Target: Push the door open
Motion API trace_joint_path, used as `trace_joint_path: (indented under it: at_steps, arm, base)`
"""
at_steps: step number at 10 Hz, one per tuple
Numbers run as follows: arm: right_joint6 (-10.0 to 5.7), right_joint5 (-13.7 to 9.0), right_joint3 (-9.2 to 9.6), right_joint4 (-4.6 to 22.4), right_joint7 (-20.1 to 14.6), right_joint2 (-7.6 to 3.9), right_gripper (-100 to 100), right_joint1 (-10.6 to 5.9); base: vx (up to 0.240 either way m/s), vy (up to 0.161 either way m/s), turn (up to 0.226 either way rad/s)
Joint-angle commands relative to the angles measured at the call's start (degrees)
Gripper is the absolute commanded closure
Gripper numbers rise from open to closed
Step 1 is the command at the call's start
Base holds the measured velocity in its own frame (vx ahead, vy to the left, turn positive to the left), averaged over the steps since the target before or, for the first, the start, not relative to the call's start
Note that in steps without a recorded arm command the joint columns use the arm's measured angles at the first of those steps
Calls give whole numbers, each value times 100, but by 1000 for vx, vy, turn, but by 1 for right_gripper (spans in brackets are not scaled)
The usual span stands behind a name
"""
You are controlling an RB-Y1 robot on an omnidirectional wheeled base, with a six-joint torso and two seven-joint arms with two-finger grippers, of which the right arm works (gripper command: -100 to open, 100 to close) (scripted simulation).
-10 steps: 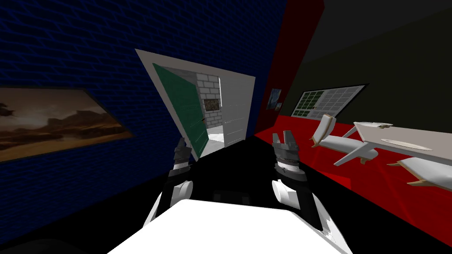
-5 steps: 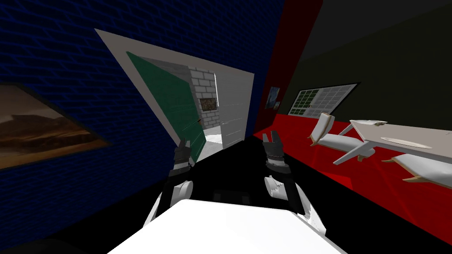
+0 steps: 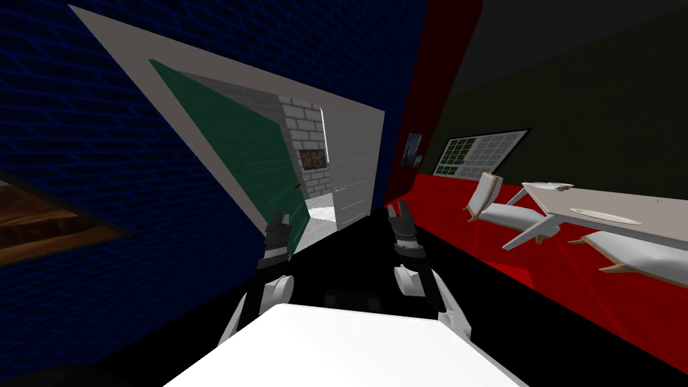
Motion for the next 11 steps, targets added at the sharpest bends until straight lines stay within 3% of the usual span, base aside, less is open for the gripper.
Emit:
trace_joint_path:
  at_steps: [1,5,7,10,11]
  arm:
    - [22,-17,191,229,-60,-35,-100,-129]
    - [115,-59,555,649,-189,-109,-100,-412]
    - [193,-94,861,1003,-297,-163,-100,-650]
    - [254,-122,1101,1280,-382,-200,-100,-836]
    - [295,-140,1261,1465,-438,-224,-100,-960]
  base:
    - [121,18,-112]
    - [142,15,-78]
    - [148,22,-122]
    - [128,22,-70]
    - [121,21,-127]
